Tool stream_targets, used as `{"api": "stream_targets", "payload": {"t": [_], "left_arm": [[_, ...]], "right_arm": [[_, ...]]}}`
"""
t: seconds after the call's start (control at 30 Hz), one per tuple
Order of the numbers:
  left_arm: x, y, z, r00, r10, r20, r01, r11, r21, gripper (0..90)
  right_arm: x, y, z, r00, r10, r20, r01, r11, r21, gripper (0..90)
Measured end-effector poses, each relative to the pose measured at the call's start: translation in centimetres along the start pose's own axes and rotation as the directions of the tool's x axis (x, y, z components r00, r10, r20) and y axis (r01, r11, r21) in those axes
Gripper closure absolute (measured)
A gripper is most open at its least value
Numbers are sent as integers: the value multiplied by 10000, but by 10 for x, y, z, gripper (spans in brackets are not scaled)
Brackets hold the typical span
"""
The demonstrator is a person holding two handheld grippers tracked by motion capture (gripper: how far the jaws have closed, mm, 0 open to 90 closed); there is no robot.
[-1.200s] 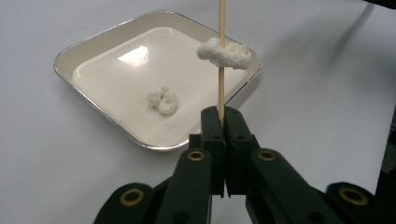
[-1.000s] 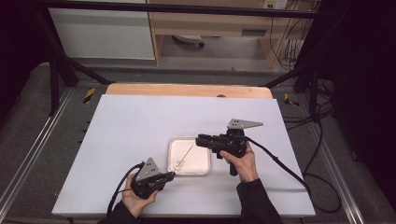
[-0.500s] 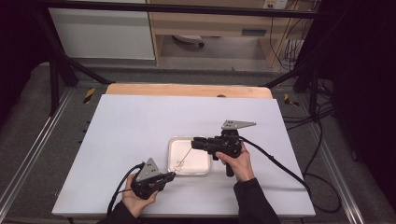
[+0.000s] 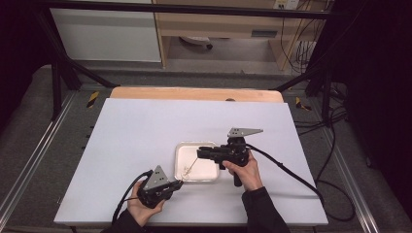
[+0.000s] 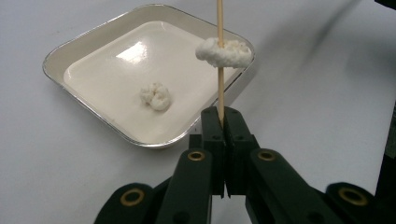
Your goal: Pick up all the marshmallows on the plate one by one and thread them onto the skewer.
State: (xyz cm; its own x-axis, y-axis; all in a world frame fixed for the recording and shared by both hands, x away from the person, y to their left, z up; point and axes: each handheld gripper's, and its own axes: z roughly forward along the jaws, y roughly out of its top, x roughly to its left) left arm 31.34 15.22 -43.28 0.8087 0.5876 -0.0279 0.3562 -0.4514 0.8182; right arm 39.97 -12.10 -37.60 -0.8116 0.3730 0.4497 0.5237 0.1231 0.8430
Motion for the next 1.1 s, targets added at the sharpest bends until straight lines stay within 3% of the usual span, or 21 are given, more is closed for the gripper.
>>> {"api": "stream_targets", "payload": {"t": [0.37, 0.67, 0.7, 0.73, 0.8, 0.93, 1.1], "left_arm": [[-1, -1, 2, 10000, 51, -14, -50, 9998, 167, 889], [-1, -1, 2, 10000, 28, 20, -28, 10000, 61, 888], [-1, 0, 1, 9999, 9, 121, -7, 9999, -136, 888], [-1, 3, -1, 9996, -88, 261, 98, 9992, -377, 888], [-4, 8, -1, 10000, 96, 1, -95, 9994, -320, 888], [0, 3, 3, 9997, -228, -30, 227, 9997, -131, 888], [-1, 4, 4, 9997, -222, -66, 221, 9996, -172, 887]], "right_arm": [[4, -7, 3, 9999, 107, -93, -105, 9996, 262, 773], [6, -10, 5, 9999, 104, -113, -102, 9997, 219, 774], [7, -11, 6, 9998, 152, -150, -148, 9996, 237, 774], [7, -13, 8, 9993, 223, -290, -210, 9988, 447, 774], [8, -22, 18, 9991, 244, -357, -210, 9954, 931, 773], [7, -31, 31, 9992, 251, -315, -222, 9957, 903, 770], [7, -36, 35, 9988, 318, -370, -281, 9951, 952, 766]]}}
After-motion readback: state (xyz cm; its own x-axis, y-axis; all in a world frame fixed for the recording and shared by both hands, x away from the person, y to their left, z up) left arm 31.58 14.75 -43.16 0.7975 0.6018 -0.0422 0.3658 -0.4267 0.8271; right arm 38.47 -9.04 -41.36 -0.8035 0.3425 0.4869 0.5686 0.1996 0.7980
